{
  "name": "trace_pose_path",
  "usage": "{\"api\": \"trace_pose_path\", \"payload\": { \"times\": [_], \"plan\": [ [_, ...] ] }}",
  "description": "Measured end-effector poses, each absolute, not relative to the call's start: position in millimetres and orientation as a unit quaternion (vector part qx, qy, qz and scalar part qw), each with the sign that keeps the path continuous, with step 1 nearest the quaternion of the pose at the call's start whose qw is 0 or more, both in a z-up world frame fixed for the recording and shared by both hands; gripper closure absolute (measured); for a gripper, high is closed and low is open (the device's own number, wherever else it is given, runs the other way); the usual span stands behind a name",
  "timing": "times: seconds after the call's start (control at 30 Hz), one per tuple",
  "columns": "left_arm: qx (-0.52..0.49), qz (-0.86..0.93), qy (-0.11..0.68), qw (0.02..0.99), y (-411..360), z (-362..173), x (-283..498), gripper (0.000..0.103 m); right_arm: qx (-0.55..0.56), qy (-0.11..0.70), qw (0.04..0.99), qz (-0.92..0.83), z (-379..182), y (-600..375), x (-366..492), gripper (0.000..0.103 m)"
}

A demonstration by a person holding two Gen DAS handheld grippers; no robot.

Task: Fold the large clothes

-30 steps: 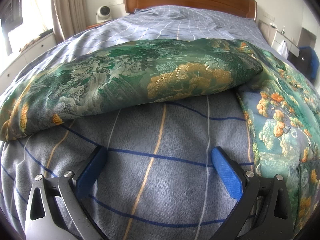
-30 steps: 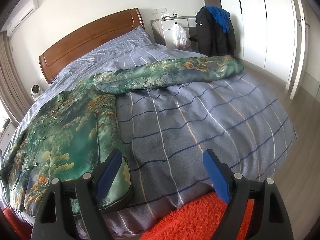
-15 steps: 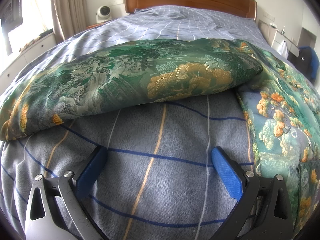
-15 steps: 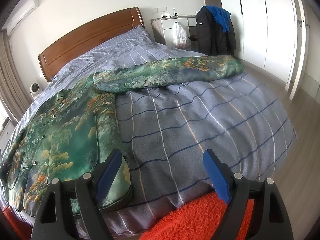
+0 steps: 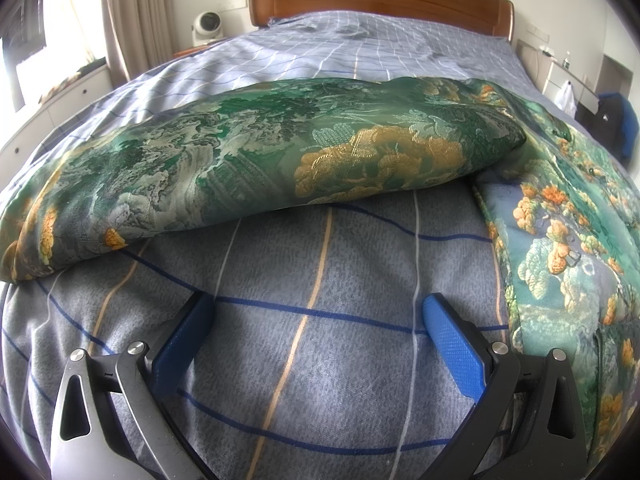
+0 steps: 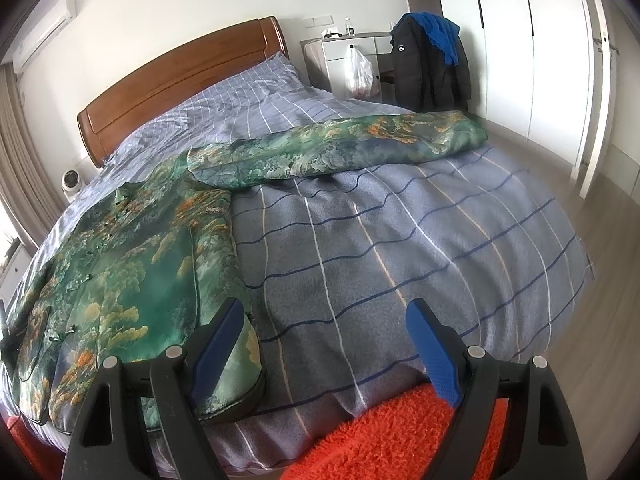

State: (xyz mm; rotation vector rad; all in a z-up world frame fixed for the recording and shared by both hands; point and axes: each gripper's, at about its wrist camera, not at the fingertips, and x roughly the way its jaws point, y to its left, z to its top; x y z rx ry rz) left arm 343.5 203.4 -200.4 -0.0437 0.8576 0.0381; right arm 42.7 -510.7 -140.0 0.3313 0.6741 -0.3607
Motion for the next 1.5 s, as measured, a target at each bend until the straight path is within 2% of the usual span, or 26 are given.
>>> {"api": "trace_pose_path", "payload": {
  "times": [0.5, 0.57, 0.77, 0.87, 1.07, 1.17, 1.27, 1.33, 1.43, 1.5],
  "plan": [
    [-0.021, 0.019, 0.416, 0.909, 203, -200, 344, 0.0, 0.211, 0.342, 0.903, -0.149, -145, -524, 45, 0.02],
    [-0.021, 0.02, 0.413, 0.91, 203, -201, 343, 0.0, 0.257, 0.348, 0.894, -0.117, -146, -538, 48, 0.02],
    [-0.021, 0.019, 0.415, 0.909, 203, -198, 341, 0.0, 0.407, 0.283, 0.862, -0.11, -129, -620, 50, 0.02],
    [-0.021, 0.019, 0.415, 0.91, 202, -199, 341, 0.0, 0.497, 0.251, 0.824, -0.105, -141, -673, 66, 0.02],
    [-0.021, 0.019, 0.415, 0.909, 203, -199, 342, 0.0, 0.593, 0.217, 0.764, -0.134, -184, -741, 101, 0.021],
    [-0.027, 0.015, 0.42, 0.907, 204, -199, 343, 0.0, 0.588, 0.197, 0.77, -0.151, -182, -755, 120, 0.021],
    [-0.024, 0.016, 0.427, 0.904, 204, -198, 346, 0.0, 0.568, 0.187, 0.789, -0.14, -170, -759, 142, 0.025],
    [-0.029, 0.017, 0.441, 0.897, 203, -196, 347, 0.0, 0.551, 0.206, 0.79, -0.172, -169, -760, 156, 0.026],
    [-0.053, 0.03, 0.458, 0.887, 204, -193, 346, 0.0, 0.561, 0.227, 0.774, -0.188, -180, -765, 168, 0.043],
    [-0.06, 0.038, 0.475, 0.877, 201, -192, 343, 0.0, 0.545, 0.249, 0.779, -0.186, -178, -768, 179, 0.086]
  ]
}}
